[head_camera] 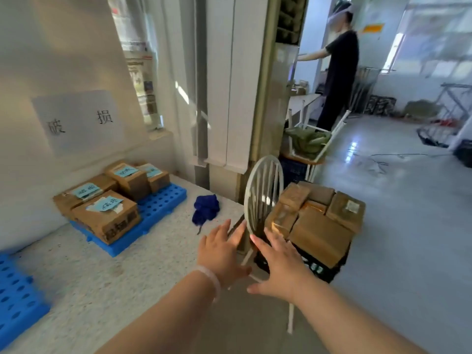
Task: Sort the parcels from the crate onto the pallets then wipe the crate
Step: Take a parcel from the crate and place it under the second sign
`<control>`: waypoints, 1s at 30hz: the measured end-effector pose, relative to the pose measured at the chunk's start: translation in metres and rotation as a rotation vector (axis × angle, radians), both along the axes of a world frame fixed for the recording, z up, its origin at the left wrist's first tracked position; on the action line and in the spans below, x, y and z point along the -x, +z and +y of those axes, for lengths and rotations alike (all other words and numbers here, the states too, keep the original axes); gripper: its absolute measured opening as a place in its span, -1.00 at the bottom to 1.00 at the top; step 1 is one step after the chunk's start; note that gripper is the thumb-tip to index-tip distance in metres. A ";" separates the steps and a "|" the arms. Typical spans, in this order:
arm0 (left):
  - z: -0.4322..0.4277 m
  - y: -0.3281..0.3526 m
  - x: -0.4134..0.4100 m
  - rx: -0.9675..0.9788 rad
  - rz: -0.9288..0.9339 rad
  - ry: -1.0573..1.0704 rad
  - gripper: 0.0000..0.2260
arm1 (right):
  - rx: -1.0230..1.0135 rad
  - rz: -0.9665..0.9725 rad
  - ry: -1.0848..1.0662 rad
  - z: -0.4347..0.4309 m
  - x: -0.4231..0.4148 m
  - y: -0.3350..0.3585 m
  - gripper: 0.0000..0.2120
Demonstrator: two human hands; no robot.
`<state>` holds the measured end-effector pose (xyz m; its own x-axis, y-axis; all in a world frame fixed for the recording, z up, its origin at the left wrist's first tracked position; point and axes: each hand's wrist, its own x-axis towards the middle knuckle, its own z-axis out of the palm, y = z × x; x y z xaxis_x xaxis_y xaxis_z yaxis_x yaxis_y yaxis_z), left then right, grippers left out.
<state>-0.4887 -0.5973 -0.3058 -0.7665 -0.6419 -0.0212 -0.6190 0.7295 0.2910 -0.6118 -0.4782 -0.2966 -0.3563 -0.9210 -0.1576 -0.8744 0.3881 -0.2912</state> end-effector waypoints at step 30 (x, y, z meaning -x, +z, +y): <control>-0.086 -0.030 0.354 -0.142 -0.132 -0.473 -0.19 | 0.003 -0.189 -0.802 -0.030 0.271 -0.040 -0.02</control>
<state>-0.8425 -0.6837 -0.3362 -0.9575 -0.2090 -0.1989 -0.2685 0.8976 0.3496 -0.8824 -0.5077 -0.3367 -0.8736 -0.3986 -0.2791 -0.2680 0.8729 -0.4078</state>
